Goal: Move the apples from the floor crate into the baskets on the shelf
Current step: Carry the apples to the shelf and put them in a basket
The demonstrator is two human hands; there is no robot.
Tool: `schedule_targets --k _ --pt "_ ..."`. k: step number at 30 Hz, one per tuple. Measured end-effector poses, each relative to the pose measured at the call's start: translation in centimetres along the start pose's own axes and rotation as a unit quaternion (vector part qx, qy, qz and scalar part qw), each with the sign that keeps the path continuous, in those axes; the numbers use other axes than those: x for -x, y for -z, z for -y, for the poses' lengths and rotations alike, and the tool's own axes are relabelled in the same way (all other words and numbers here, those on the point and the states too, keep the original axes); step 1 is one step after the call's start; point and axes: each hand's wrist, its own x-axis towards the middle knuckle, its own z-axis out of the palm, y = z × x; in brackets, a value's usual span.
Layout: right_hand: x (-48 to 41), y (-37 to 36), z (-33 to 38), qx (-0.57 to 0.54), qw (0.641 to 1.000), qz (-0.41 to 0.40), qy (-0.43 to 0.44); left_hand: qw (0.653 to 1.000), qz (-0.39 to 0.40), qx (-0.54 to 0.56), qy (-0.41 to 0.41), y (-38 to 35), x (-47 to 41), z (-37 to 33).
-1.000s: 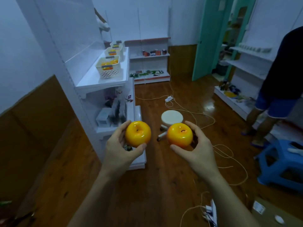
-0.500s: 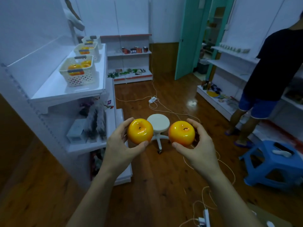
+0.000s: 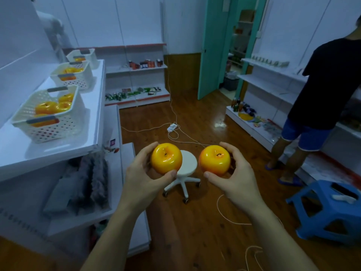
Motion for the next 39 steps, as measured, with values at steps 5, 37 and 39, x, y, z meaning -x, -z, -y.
schedule_targets --k 5,37,39 --pt "-8.0 1.2 -5.0 -0.011 1.000 -0.004 -0.003 1.000 0.008 -0.009 0.003 -5.2 -7.6 3.0" --pt "-68.4 3.6 -28.8 0.007 0.995 0.093 0.024 0.995 -0.062 -0.053 0.049 -27.1 -59.6 23.8" --pt "-72.2 2.7 -29.3 0.011 0.994 0.102 0.025 0.994 -0.068 -0.065 0.053 -26.9 -62.9 24.8"
